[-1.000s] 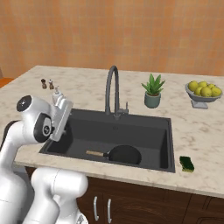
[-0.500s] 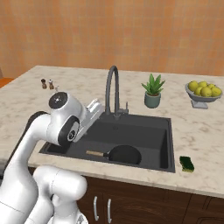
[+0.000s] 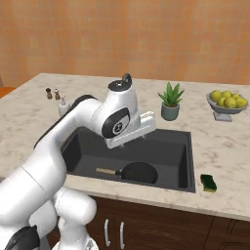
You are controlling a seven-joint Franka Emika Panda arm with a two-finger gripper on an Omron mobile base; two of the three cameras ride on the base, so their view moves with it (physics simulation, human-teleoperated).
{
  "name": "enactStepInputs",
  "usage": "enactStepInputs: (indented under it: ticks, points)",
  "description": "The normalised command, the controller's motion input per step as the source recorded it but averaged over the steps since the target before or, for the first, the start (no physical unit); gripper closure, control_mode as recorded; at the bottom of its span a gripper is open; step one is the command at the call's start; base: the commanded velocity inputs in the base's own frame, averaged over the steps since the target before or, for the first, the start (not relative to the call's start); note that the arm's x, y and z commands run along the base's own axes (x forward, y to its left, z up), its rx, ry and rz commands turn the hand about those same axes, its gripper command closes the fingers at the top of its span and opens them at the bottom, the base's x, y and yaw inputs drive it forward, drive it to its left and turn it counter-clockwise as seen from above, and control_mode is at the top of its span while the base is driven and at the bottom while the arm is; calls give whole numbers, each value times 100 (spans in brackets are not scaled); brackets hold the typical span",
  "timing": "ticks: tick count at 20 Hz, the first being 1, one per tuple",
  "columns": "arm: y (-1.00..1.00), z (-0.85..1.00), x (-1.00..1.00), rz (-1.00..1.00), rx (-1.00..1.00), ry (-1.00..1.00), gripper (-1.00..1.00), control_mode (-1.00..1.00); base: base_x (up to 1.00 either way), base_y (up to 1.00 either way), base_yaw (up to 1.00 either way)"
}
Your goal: Pick the pan and sponge and place them into the sink. Then turn on the water.
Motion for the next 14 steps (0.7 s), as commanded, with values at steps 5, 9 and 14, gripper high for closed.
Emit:
enactStepInputs:
  ticks: [5, 9, 14]
  points:
    - [-82, -36, -9, -35, 5, -3, -100, -100, 0, 0, 0]
    - [-71, -53, -11, -29, 0, -15, -100, -100, 0, 0, 0]
    - [-47, -46, 0, -20, 0, -2, -100, -100, 0, 0, 0]
